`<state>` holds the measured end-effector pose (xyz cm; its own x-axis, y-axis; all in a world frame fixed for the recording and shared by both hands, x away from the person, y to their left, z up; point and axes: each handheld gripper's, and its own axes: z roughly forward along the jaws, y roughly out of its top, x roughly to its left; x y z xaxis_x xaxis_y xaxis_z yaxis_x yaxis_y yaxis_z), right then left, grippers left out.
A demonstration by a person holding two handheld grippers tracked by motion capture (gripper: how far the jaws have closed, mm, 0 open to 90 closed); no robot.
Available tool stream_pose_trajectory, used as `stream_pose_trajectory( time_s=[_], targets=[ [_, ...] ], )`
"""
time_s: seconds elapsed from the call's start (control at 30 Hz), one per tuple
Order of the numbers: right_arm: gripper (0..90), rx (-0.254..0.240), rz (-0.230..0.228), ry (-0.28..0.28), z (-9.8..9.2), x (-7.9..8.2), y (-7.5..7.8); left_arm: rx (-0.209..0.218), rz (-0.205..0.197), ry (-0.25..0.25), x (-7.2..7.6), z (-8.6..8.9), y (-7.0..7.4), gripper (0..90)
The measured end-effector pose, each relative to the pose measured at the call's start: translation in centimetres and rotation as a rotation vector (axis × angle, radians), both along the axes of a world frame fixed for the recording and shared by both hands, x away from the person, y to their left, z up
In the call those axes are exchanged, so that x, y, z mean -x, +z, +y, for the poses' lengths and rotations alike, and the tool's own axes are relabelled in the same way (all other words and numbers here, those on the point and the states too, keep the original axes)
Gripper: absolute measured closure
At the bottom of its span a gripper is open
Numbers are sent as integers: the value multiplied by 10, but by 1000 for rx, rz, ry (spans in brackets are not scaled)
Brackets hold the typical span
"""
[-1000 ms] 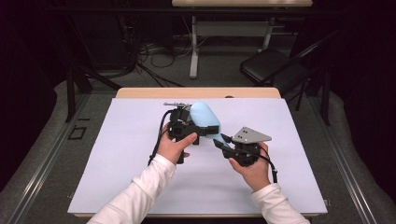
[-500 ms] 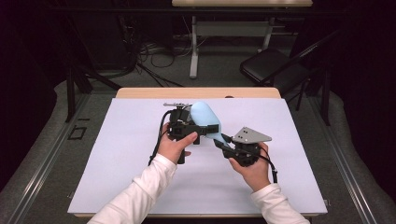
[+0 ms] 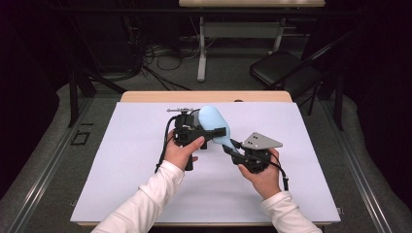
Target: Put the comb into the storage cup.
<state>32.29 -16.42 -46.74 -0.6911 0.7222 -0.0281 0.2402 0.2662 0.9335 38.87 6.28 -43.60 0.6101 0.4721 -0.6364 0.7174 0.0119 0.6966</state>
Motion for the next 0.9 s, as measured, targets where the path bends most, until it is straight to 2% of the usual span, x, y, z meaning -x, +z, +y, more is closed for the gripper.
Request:
stream_pose_trajectory(
  time_s=[0.4, 0.7, 0.9],
  targets=[
    [698, -1, -6, -1, 0, 0, -1, -13, -13, 8, 1, -1, -2, 340],
    [698, -1, -11, -4, 1, 1, -1, -16, -27, 27, 2, -1, -1, 344],
    [698, -2, -12, -3, 1, 2, -1, -13, -19, 34, 2, -2, -1, 344]
  ],
)
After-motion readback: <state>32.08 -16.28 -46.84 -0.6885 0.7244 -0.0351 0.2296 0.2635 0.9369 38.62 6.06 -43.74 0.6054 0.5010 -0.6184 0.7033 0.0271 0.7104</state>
